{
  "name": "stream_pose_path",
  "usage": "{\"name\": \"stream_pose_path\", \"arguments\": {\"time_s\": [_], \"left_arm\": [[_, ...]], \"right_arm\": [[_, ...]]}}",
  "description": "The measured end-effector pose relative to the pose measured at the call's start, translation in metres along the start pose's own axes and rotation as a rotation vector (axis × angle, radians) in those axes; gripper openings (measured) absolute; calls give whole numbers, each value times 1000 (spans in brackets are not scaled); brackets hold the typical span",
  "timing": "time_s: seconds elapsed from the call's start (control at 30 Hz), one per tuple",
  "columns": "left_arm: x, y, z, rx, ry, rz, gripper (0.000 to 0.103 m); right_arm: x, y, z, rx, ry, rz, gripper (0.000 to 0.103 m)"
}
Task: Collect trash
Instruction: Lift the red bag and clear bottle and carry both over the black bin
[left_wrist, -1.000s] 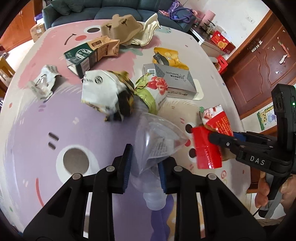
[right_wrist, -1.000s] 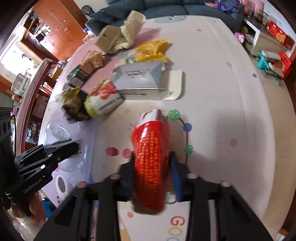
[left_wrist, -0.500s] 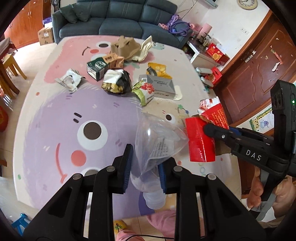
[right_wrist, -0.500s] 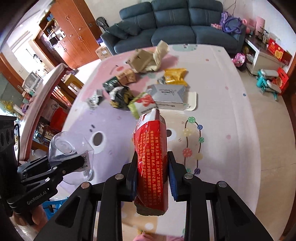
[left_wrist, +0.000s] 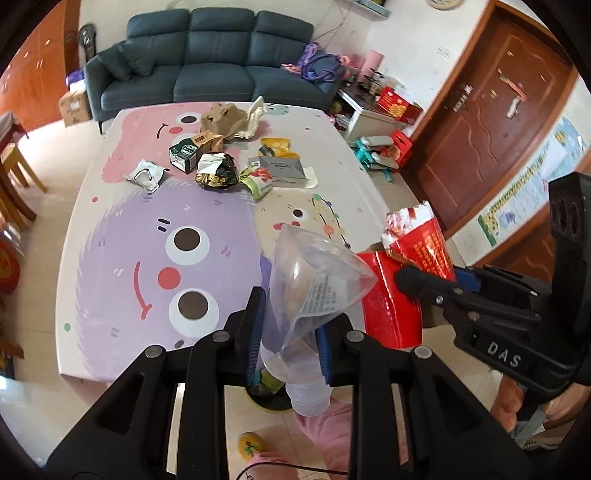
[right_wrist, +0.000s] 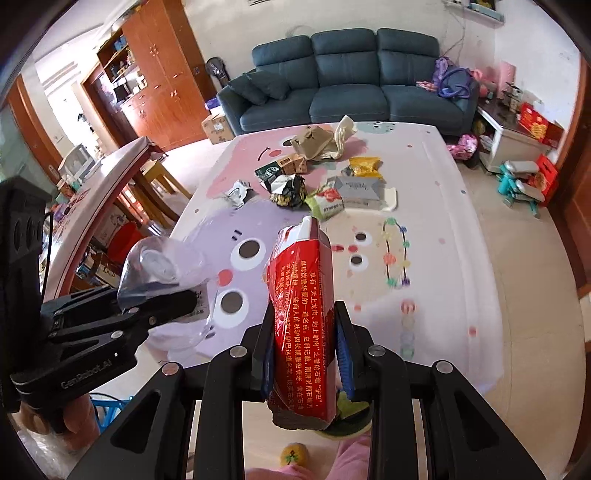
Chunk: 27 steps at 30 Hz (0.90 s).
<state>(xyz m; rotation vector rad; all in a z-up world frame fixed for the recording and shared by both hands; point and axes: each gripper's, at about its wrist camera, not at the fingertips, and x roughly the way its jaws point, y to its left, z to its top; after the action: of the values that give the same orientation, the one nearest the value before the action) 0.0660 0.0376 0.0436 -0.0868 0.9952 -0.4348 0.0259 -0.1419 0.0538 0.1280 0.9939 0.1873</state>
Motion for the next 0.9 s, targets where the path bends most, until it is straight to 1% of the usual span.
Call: {"name": "stream_pose_path", "arguments": {"time_s": [0.13,0.27,0.33,0.4,0.5,0.67,0.77,0.9], "left_arm": [[-16,-12,-26,55,11,-1,22],[-28,-23,-55,95,30,-13,22],[-30,-27,-65,102,44,-21,22],[-32,-32,-77,99,55,-35,22],[-28,-38,-89,99,70,-36,22],[-20,-46,-110,79,100,-21,22],[-10,-51,-120,62,121,2,22],[13,-61,-142,44,158,35,22]], "right_arm": [[-25,11,-35,47,-15,-29,26],[-47,21,-70,60,-16,-63,26],[-58,26,-88,59,-1,-80,26],[-66,29,-99,58,6,-89,26],[-73,31,-116,50,22,-93,26],[-68,25,-142,47,79,-76,26],[-54,15,-148,48,118,-63,26],[-29,-3,-173,66,194,-29,26]]}}
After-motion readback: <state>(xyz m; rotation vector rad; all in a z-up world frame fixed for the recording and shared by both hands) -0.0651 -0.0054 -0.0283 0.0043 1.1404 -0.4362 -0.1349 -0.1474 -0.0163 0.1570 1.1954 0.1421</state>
